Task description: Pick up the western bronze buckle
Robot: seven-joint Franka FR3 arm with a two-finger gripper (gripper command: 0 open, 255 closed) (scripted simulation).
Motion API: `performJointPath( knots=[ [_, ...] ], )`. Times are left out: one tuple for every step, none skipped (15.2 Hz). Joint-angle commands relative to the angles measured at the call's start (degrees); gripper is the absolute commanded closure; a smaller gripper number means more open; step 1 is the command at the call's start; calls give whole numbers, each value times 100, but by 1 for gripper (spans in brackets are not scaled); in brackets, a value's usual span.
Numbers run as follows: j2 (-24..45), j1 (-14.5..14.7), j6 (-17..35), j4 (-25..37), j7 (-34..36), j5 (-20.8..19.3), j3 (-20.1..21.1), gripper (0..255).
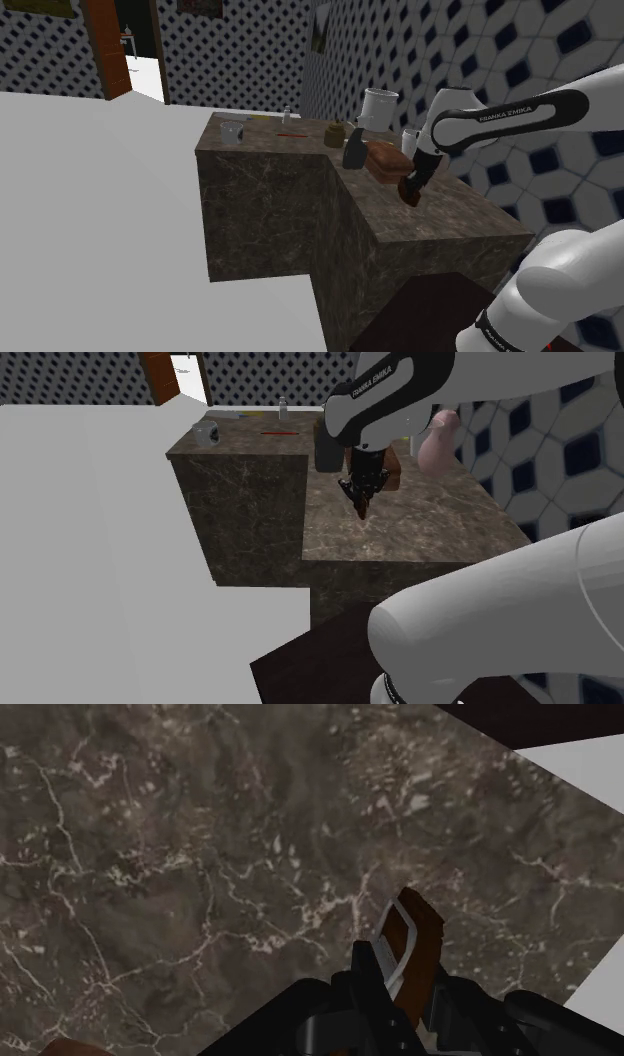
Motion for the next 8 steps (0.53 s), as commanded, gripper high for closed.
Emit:
performJointPath(
  knots=[
    [-123, 2, -225, 99, 2, 11, 25, 255],
    [-156, 4, -314, 155, -1, 17, 33, 255],
    [-188, 6, -401, 212, -3, 23, 40, 255],
    [-217, 7, -489, 270, -6, 29, 47, 255],
    [-244, 9, -575, 329, -8, 34, 55, 255],
    [-270, 11, -661, 389, -11, 40, 62, 255],
    [-275, 11, -674, 397, -11, 41, 63, 255],
    [-274, 11, -674, 398, -11, 41, 63, 255]
  ],
)
